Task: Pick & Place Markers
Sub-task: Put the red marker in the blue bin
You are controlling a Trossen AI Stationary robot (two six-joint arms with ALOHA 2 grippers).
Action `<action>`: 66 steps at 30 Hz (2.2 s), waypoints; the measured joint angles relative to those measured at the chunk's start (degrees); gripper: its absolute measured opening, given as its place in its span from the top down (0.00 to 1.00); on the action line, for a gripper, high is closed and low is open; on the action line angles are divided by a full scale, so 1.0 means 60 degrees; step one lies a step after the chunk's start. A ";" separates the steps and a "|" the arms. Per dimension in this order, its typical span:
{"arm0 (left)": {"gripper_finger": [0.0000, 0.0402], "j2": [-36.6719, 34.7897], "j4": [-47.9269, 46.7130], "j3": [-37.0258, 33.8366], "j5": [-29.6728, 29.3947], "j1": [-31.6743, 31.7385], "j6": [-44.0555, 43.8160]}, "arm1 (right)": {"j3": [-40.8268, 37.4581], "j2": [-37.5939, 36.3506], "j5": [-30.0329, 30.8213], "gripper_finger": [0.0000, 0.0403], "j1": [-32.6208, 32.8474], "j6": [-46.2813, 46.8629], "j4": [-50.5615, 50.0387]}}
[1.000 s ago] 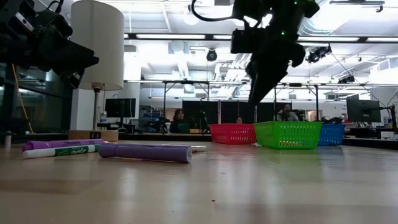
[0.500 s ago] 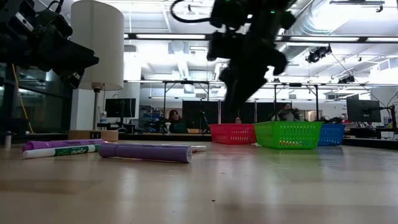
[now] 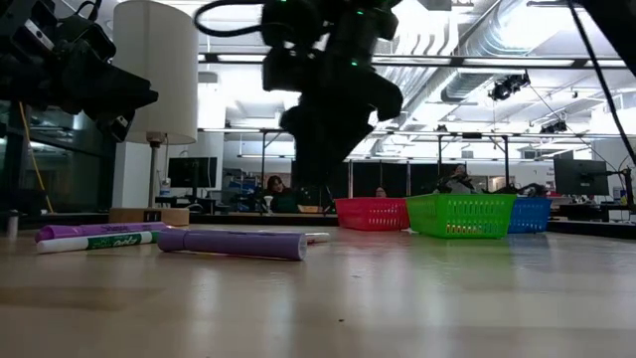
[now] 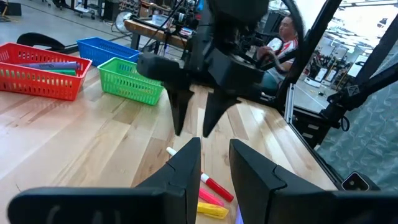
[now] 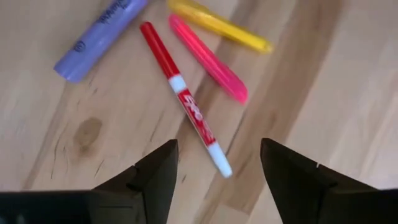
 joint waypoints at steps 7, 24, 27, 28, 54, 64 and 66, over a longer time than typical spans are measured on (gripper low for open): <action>0.79 0.0002 0.0000 0.0001 0.0000 0.0000 -0.0002 | 0.1157 0.1058 0.0117 0.46 0.0313 -0.1224 -0.0832; 0.79 0.0000 0.0000 0.0001 -0.0004 0.0000 -0.0002 | 0.1155 0.1723 0.0821 0.48 0.0785 -0.2016 -0.0597; 0.79 0.0000 0.0000 0.0001 -0.0007 0.0000 -0.0002 | 0.1154 0.1763 0.0844 0.48 0.0785 -0.2019 -0.0522; 0.79 0.0003 0.0000 0.0000 -0.0005 0.0000 0.0000 | 0.1158 0.1778 0.0838 0.48 0.0783 -0.2017 -0.0485; 0.79 0.0002 -0.0002 0.0001 -0.0007 0.0000 0.0000 | 0.1155 0.1790 0.0081 0.60 0.0898 -0.1003 -0.1006; 0.79 0.0000 0.0000 0.0001 -0.0007 0.0000 0.0001 | 0.1178 0.1903 0.0097 0.70 0.0989 -0.1319 -0.1107; 0.79 0.0000 0.0000 0.0000 -0.0007 0.0000 -0.0001 | 0.1187 0.2005 0.0092 0.71 0.1011 -0.1426 -0.1071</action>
